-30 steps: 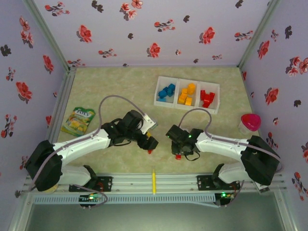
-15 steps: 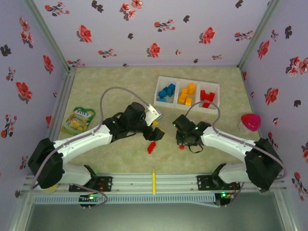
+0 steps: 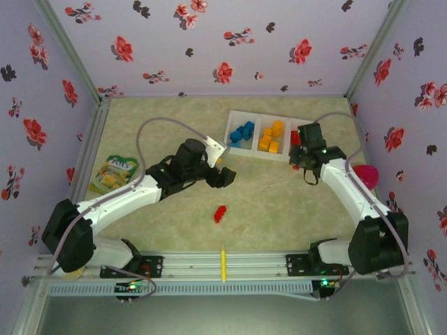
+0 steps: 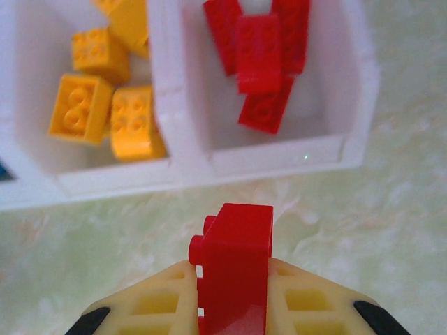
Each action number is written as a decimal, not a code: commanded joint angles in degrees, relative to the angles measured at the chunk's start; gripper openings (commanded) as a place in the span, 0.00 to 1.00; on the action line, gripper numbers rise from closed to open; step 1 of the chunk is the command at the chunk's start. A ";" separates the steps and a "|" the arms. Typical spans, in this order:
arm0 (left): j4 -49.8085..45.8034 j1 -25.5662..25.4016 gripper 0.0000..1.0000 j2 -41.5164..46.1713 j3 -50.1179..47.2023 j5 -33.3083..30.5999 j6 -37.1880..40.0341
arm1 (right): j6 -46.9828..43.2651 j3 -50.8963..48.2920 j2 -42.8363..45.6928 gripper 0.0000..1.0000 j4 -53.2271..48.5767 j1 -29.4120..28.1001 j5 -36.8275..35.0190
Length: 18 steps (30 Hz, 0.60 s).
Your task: Sort the legos into containers by color
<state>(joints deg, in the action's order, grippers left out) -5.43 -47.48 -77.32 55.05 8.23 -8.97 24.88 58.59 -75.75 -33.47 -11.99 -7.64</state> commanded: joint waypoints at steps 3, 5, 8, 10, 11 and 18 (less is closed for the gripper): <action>-1.93 0.29 0.76 3.95 1.56 -1.81 -1.70 | -7.21 8.16 -7.60 0.16 1.87 4.93 1.00; -2.11 0.29 0.76 5.31 0.59 -1.74 -1.41 | -8.16 11.15 -11.61 0.16 2.25 6.65 2.06; -2.71 0.29 0.76 7.10 -0.44 -1.83 -0.97 | -9.30 15.39 -16.73 0.16 2.45 8.32 3.66; -3.33 0.37 0.76 7.85 -0.79 -1.88 -0.88 | -9.74 17.90 -20.07 0.16 2.45 9.03 4.57; -3.61 0.44 0.76 8.19 -0.95 -2.03 -1.00 | -9.85 19.01 -21.63 0.16 2.64 9.32 5.04; -4.50 0.57 0.77 10.39 -2.31 -2.07 -0.66 | -9.27 25.21 -29.49 0.17 3.24 9.88 8.74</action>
<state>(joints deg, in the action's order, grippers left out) -8.86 -47.31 -68.64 53.80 7.16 -9.78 16.45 80.86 -103.37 -30.72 -2.33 -1.52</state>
